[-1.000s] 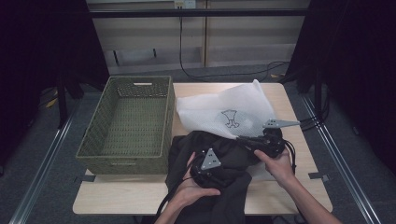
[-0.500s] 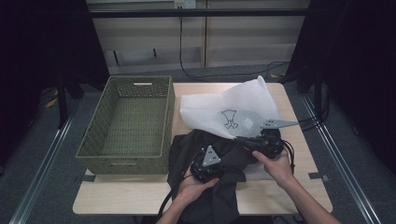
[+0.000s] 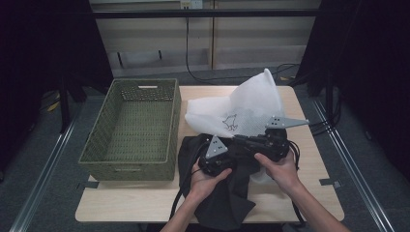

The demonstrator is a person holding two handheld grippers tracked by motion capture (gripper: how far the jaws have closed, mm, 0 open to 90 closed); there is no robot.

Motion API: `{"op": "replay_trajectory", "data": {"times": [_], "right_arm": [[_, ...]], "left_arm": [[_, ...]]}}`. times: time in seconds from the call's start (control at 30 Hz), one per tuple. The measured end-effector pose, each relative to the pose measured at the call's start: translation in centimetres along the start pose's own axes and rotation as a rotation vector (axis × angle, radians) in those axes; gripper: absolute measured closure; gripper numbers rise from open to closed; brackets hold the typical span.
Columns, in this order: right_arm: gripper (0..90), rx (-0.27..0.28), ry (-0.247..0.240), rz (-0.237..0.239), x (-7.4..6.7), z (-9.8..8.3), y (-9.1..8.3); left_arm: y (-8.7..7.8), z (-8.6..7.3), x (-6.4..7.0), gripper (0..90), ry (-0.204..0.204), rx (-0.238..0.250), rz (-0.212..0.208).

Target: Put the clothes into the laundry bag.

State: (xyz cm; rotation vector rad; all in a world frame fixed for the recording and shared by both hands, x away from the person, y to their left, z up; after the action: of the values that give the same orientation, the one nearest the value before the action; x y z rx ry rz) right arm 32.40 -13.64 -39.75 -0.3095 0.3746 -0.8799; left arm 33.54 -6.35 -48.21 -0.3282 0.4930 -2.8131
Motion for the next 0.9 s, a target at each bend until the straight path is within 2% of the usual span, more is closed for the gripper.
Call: {"op": "replay_trajectory", "data": {"times": [0.07, 0.1, 0.17, 0.2, 0.23, 0.27, 0.3, 0.33, 0.4, 0.47, 0.53, 0.57, 0.6, 0.63, 0.67, 0.73, 0.8, 0.87, 0.9], "right_arm": [[86.9, 0.01, 0.0, 0.001, -0.2, 0.4, -0.1], [86.9, 0.019, 0.0, 0.0, -0.4, 0.7, -0.3], [86.9, 0.038, -0.003, 0.011, -0.7, 1.1, -0.7], [86.9, 0.049, -0.001, 0.013, -0.8, 1.3, -0.9], [86.9, 0.054, 0.007, 0.018, -0.8, 1.4, -1.0], [86.9, 0.059, 0.007, 0.012, -0.9, 1.4, -1.1], [86.9, 0.059, 0.007, 0.012, -0.9, 1.4, -1.1], [86.9, 0.047, 0.022, 0.018, -0.9, 1.2, -1.1], [87.0, 0.042, 0.04, 0.023, -0.8, 1.0, -1.0], [87.0, 0.021, 0.054, 0.04, -0.8, 0.4, -0.9], [87.0, 0.008, 0.062, 0.047, -0.7, -0.3, -0.9], [87.0, -0.006, 0.055, 0.039, -0.5, -0.7, -0.8], [86.9, -0.028, 0.05, 0.023, 0.4, -1.8, -0.7], [86.9, -0.028, 0.05, 0.023, 0.4, -1.8, -0.7], [86.9, -0.045, 0.052, 0.017, 0.9, -2.5, -0.5], [85.4, -0.068, 0.022, -0.011, 1.8, -4.4, -0.4], [84.3, -0.08, 0.016, -0.021, 2.0, -4.9, -0.3], [74.1, -0.085, -0.024, -0.049, 2.6, -5.5, -0.3], [74.1, -0.085, -0.024, -0.049, 2.6, -5.5, -0.3]], "left_arm": [[-0.6, 1.4, -0.2, 75.8, -0.007, 0.039, 0.016], [-1.1, 2.5, -0.3, 76.4, -0.004, 0.08, 0.015], [-2.1, 4.1, -0.5, 80.4, -0.002, 0.127, 0.041], [-2.6, 4.7, -0.7, 82.4, 0.003, 0.137, 0.052], [-2.7, 5.3, -0.7, 82.8, 0.013, 0.144, 0.045], [-2.6, 5.4, -0.8, 84.6, 0.021, 0.133, 0.053], [-2.4, 5.3, -1.0, 84.6, 0.027, 0.111, 0.064], [-1.5, 4.6, -1.5, 84.7, 0.014, 0.091, 0.07], [-0.9, 4.0, -1.9, 84.7, 0.005, 0.071, 0.079], [0.4, 2.7, -2.8, 84.4, -0.051, 0.041, 0.07], [1.1, 1.6, -3.2, 84.0, -0.045, 0.012, 0.092], [1.3, 1.2, -3.4, 83.7, -0.046, -0.004, 0.107], [1.7, 0.3, -4.1, 83.1, -0.048, -0.044, 0.143], [1.7, 0.3, -4.1, 81.9, -0.048, -0.044, 0.143], [1.9, 0.0, -4.3, 81.9, -0.045, -0.054, 0.136], [2.5, -0.8, -4.6, 79.9, -0.061, -0.072, 0.126], [2.6, -1.0, -4.6, 79.0, -0.058, -0.085, 0.132], [2.8, -1.5, -4.7, 74.0, -0.038, -0.103, 0.135], [2.7, -1.7, -4.8, 74.0, -0.048, -0.101, 0.129]]}}
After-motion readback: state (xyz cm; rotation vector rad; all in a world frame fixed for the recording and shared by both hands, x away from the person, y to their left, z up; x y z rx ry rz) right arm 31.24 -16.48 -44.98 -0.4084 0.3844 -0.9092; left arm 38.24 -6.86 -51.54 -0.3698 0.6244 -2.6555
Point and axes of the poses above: each handheld gripper's, and its own axes: y roughly forward along the jaws, z roughly out of its top, x roughly to its right, the point moved 8 cm from there along y, roughly forward along the jaws, and after that the axes turned 14 degrees about -z, right-handed, at the moved point
